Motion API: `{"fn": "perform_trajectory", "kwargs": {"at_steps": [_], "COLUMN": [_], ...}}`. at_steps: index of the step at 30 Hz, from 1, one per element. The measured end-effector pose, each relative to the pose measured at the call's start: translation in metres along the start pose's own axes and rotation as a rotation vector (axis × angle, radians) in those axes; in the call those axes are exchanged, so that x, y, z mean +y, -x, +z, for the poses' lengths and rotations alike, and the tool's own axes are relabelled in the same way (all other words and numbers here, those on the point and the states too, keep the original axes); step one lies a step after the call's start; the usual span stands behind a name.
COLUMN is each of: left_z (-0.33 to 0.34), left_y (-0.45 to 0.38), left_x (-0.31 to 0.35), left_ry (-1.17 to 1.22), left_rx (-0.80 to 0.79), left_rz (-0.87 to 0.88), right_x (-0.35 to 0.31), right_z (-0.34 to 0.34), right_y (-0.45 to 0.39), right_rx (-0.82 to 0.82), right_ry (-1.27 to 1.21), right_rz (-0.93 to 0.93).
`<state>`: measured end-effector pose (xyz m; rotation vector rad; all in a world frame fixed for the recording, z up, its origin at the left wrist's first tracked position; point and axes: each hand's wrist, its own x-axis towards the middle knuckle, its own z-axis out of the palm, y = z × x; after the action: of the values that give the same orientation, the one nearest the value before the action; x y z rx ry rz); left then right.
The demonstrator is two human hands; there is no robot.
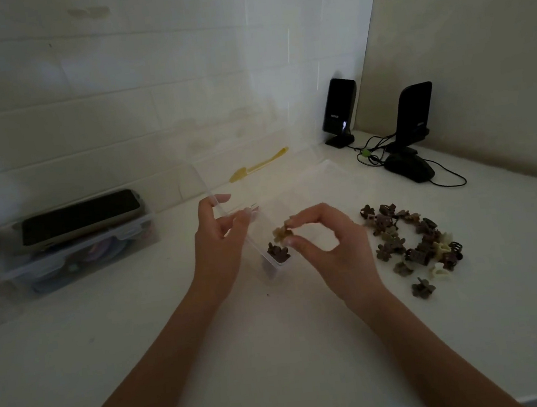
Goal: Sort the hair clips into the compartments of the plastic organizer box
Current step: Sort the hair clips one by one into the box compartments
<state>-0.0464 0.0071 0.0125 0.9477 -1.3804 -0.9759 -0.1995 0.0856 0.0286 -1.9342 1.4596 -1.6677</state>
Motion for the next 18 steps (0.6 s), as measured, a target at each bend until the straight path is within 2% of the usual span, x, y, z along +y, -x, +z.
{"fn": "perform_trajectory", "kwargs": {"at_steps": [2,5,8,11,14,18], "left_z": [-0.001,-0.002,-0.001,-0.001,-0.002,-0.002], "left_y": [0.0,0.0,-0.001,-0.002,-0.005,-0.009], "left_x": [-0.002,-0.002,0.0,0.0,-0.003,-0.003], "left_ry": [0.001,0.0,0.005,0.057,0.11,0.145], "left_rx": [0.002,0.004,0.009,0.03,0.051,0.085], "left_rz": [0.011,0.008,-0.02,-0.106,-0.2,-0.238], "right_x": [0.003,0.008,0.014,0.026,0.034,0.039], "right_z": [0.005,0.002,-0.013,-0.031,-0.042,-0.041], "right_y": [0.0,-0.004,-0.008,-0.01,-0.01,-0.009], "right_rx": [-0.02,0.068,0.253,0.395,0.343,0.17], "right_ry": [0.193,0.25,0.319,0.504,0.627,0.754], "right_rz": [-0.068,-0.054,0.081,0.319,0.524,0.562]}}
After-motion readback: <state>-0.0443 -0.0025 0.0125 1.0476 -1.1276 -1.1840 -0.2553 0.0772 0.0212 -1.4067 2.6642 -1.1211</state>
